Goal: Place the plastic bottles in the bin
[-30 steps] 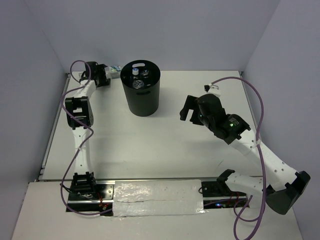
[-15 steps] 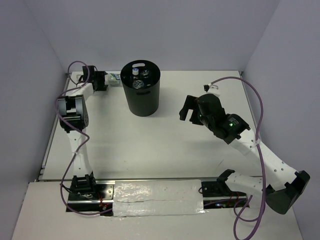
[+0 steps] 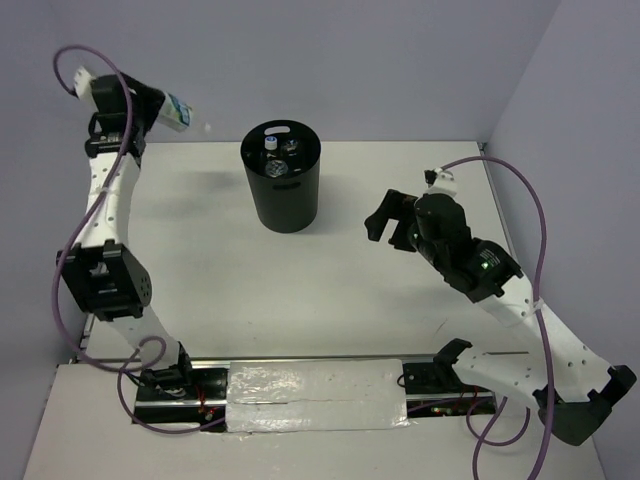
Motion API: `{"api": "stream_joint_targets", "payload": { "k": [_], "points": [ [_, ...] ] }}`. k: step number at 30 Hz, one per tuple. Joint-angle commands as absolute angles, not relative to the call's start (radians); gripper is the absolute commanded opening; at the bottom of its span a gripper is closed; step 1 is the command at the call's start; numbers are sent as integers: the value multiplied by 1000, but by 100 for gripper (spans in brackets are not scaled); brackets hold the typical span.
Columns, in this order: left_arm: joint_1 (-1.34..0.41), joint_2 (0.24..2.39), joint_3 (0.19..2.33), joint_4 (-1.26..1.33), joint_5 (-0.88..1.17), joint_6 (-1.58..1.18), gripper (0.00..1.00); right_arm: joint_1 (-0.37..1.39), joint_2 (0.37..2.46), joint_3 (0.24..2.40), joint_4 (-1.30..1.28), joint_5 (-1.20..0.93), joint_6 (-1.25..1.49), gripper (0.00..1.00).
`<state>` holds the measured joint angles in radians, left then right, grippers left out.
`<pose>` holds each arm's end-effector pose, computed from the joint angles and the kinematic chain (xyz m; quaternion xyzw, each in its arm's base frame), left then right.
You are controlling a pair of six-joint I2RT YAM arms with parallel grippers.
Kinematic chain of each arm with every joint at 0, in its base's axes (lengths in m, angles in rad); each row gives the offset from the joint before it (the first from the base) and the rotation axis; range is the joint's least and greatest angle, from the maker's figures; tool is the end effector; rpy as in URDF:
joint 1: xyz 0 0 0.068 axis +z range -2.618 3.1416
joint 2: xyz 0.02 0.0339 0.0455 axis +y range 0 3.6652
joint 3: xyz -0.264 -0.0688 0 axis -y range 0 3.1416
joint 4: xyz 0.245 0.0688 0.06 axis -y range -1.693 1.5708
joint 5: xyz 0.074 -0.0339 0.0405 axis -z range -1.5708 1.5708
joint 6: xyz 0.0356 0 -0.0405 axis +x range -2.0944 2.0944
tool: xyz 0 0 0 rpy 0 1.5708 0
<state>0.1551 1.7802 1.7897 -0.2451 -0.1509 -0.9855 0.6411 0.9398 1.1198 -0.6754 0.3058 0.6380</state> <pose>0.4195 0.0710 0.4086 -0.4621 0.6340 -0.1949 0.5888 0.1583 0.1048 0.3782 0.0767 0.8490 0.1971 0.4842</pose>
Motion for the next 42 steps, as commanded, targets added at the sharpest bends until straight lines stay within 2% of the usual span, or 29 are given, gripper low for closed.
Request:
{"api": "stream_joint_targets", "payload": {
  "k": [1,5,9,17,21,42],
  "points": [
    [132,1675,1906,-236,-167,-740,69,641,893,1105,-643,319,634,100],
    [37,1664,2084,-288,-144,-528,69,643,854,1088,-653,334,647,100],
    [-125,1663,2129,-313,-167,-376,70,641,819,1071,-667,333,664,100],
    [-256,1600,1977,-233,-115,-256,70,641,761,1040,-712,348,684,100],
    [-333,1583,1911,-213,-158,-207,70,641,755,1034,-706,341,693,100],
    [-446,1614,1741,-187,-199,-149,71,641,769,1019,-690,333,700,100]
  ]
}}
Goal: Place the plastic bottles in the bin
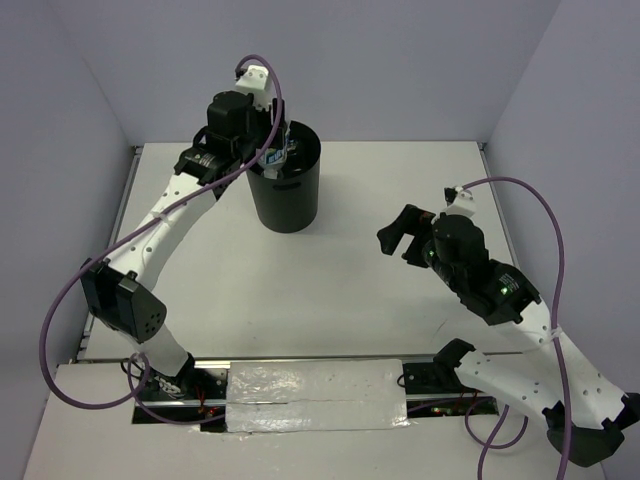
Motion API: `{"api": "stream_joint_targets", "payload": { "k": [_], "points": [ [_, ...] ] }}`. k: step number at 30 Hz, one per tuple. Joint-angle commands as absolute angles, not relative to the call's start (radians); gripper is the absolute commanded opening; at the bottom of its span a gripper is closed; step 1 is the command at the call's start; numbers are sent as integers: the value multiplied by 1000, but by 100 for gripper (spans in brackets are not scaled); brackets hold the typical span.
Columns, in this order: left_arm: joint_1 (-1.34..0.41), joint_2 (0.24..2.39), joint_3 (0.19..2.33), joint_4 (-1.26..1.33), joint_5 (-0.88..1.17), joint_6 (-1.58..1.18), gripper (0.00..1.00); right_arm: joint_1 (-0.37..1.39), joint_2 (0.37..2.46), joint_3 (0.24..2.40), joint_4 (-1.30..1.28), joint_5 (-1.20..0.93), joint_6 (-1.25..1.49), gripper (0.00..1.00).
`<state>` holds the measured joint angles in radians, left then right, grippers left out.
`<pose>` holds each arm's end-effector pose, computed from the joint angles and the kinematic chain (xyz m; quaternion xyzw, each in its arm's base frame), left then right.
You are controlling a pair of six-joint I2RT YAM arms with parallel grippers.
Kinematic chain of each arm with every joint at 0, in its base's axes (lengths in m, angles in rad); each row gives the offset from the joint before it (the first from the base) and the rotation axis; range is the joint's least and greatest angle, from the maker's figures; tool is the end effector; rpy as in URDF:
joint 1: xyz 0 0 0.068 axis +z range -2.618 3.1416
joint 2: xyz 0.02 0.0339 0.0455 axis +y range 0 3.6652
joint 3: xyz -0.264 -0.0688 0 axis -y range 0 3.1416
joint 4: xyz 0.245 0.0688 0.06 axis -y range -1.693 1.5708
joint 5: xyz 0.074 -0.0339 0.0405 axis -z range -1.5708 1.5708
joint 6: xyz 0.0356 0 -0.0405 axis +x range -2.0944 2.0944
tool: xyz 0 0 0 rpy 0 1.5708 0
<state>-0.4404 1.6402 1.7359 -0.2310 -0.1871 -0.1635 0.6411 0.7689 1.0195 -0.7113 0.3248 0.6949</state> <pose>0.3506 -0.1579 0.4453 0.0427 0.7513 -0.1275 0.6461 0.1264 0.0802 0.3681 0.1077 0.8361 0.2142 0.4934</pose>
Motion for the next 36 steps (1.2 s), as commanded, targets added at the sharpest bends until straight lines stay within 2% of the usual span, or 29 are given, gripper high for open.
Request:
{"api": "stream_joint_targets", "payload": {
  "k": [1,9,16,24,31,36],
  "points": [
    [-448,1612,1737,-187,-196,-153,71,641,770,1017,-689,331,699,100],
    [-465,1591,1750,-141,-121,-221,71,643,776,1015,-681,325,701,100],
    [-466,1569,1755,-22,-155,-319,71,641,775,1020,-689,328,699,100],
    [-469,1698,1884,-41,-107,-362,71,643,770,1022,-696,334,696,100],
    [-471,1787,1879,-23,-143,-362,70,640,765,1022,-707,345,689,100],
    [-471,1778,1800,-15,-163,-365,70,640,764,1016,-712,356,686,100]
  ]
}}
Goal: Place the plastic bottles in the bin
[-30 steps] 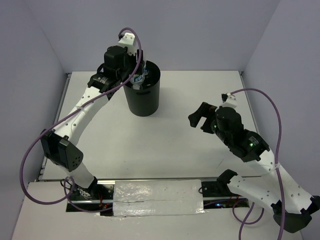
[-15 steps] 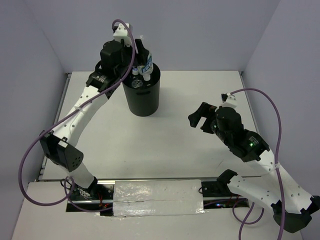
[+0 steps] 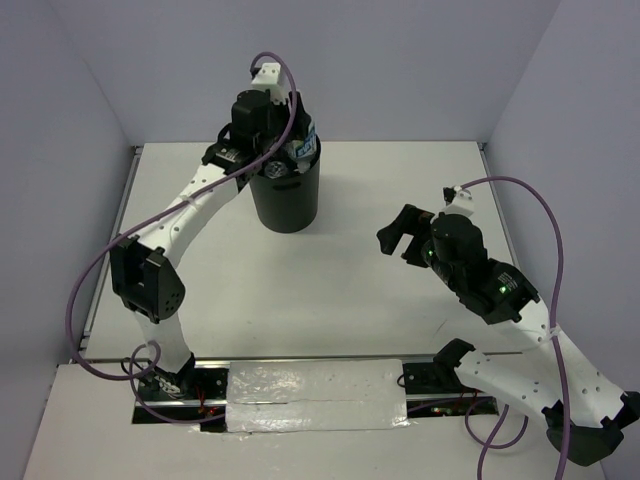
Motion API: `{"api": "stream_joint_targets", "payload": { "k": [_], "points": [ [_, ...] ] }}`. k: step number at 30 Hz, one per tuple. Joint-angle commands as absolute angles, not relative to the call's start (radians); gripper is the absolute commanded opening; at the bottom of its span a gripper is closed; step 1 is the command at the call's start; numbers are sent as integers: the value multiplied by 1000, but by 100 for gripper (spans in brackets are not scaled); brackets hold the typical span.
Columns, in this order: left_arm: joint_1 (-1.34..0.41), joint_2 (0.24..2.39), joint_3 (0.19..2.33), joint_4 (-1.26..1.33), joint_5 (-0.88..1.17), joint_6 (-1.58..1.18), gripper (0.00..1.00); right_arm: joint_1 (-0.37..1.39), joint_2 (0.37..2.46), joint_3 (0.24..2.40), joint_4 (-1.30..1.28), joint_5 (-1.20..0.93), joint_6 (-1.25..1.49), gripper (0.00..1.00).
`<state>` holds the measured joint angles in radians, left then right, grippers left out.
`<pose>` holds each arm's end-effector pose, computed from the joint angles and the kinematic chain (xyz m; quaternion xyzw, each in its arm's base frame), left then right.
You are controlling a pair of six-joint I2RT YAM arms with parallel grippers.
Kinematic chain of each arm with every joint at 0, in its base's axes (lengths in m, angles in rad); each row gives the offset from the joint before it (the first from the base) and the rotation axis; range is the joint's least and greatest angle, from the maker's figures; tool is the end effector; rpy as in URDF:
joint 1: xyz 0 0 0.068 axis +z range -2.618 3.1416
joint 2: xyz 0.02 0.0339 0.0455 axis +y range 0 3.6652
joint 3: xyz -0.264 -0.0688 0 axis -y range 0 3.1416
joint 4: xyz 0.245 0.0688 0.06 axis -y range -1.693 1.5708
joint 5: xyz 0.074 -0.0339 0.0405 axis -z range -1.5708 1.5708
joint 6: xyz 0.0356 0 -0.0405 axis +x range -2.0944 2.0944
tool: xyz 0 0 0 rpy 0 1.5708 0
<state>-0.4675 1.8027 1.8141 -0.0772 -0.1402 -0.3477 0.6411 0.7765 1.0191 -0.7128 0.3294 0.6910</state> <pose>0.3897 -0.1911 0.4260 -0.0042 0.7298 -0.2233 0.6462 0.1280 0.0811 0.3668 0.1067 0.8384 0.2089 0.4920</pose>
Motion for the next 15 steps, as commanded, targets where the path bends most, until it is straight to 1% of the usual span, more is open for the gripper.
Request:
{"api": "stream_joint_targets", "payload": {
  "k": [1,3,4,5,6,10,15],
  "points": [
    [-471,1767,1754,-8,-163,-368,71,640,764,1012,-712,357,683,100],
    [-471,1729,1709,-9,-160,-377,76,643,765,1012,-710,357,680,100],
    [-471,1715,1666,-9,-158,-383,88,641,768,1014,-710,357,677,100],
    [-471,1686,1649,-9,-160,-385,95,640,773,1014,-710,357,678,100],
    [-471,1671,1632,-8,-163,-387,99,641,775,1015,-710,356,677,100],
    [-471,1603,1615,-41,-173,-368,99,641,782,1017,-698,347,672,100],
    [-471,1536,1735,-156,-146,-353,99,641,788,1025,-693,337,672,100]
  ]
}}
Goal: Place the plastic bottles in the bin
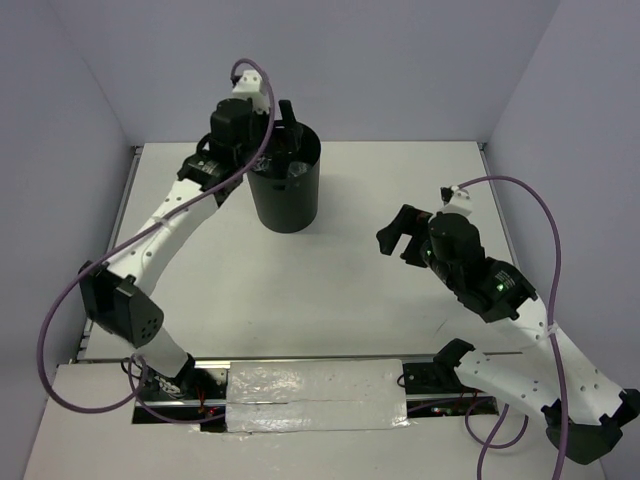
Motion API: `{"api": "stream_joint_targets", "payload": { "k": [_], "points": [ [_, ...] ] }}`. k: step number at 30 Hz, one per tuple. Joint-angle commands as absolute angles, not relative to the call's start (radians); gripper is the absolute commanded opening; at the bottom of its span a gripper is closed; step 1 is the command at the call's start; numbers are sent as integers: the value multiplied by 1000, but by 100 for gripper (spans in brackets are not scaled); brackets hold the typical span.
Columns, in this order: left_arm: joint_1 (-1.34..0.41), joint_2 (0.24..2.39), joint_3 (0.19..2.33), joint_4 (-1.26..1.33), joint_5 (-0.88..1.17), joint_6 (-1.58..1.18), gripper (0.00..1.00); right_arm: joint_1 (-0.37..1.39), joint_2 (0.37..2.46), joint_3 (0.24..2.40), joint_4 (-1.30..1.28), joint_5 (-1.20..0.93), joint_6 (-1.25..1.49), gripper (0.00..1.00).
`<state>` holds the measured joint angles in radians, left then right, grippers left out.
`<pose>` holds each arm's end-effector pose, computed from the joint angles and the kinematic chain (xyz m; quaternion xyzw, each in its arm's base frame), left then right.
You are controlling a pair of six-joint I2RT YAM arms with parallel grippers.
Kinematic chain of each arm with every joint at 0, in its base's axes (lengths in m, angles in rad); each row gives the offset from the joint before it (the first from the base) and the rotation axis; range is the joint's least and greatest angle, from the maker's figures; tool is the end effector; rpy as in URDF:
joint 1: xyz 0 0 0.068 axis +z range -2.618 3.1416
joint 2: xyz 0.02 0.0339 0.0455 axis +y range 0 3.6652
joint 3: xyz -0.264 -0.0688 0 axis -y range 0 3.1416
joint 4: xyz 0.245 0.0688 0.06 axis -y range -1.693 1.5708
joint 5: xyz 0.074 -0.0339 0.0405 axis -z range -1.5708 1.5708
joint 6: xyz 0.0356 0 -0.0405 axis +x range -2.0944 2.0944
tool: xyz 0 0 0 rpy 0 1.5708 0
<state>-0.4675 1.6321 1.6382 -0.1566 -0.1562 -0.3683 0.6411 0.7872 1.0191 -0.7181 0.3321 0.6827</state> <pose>0.3495 -0.1702 0.4221 -0.0133 0.7575 -0.2097 0.6180 0.1300 0.0825 0.3649 0.1029 0.8428 0.2012 0.4885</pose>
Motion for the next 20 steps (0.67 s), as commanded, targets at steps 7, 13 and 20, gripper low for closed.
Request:
{"api": "stream_joint_targets", "payload": {
  "k": [7,13,20],
  "points": [
    [-469,1450,1893,-432,-283,-399,99,641,764,1063,-744,409,667,100],
    [-468,1295,1801,-597,-428,-403,99,641,770,1115,-802,511,653,100],
    [-465,1115,1597,-580,-520,-402,99,641,798,1123,-856,540,684,100]
  ]
}}
